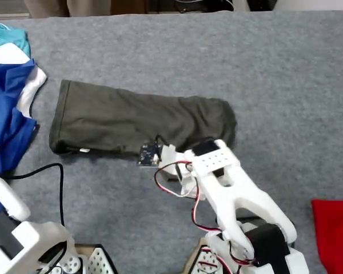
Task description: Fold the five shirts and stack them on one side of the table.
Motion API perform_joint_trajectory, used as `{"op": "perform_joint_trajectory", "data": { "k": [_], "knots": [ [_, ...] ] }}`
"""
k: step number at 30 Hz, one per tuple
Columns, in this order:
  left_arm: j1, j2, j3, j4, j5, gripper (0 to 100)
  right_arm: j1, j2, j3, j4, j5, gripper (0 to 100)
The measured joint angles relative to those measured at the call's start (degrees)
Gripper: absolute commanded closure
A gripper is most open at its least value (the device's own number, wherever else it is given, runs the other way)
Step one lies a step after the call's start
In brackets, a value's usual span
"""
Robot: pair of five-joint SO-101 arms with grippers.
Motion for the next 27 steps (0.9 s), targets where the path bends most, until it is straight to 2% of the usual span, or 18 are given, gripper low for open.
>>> {"op": "perform_joint_trajectory", "data": {
  "k": [3, 10, 15, 23, 27],
  "knots": [
    [0.0, 0.0, 0.0, 0.0, 0.0, 98, -0.18, 0.0, 0.62, -1.58, 0.0, 81.4],
    [0.0, 0.0, 0.0, 0.0, 0.0, 98, -0.53, 0.0, 0.7, -4.13, 0.0, 99.1],
    [0.0, 0.0, 0.0, 0.0, 0.0, 98, -0.62, 4.04, -1.14, -3.43, 0.0, 99.2],
    [0.0, 0.0, 0.0, 0.0, 0.0, 98, -0.62, 3.43, -6.77, 4.04, -0.88, 98.5],
    [-0.09, 0.0, 0.0, 0.0, 0.0, 98, -0.62, -1.58, -7.03, 5.98, 0.79, 84.4]
  ]
}}
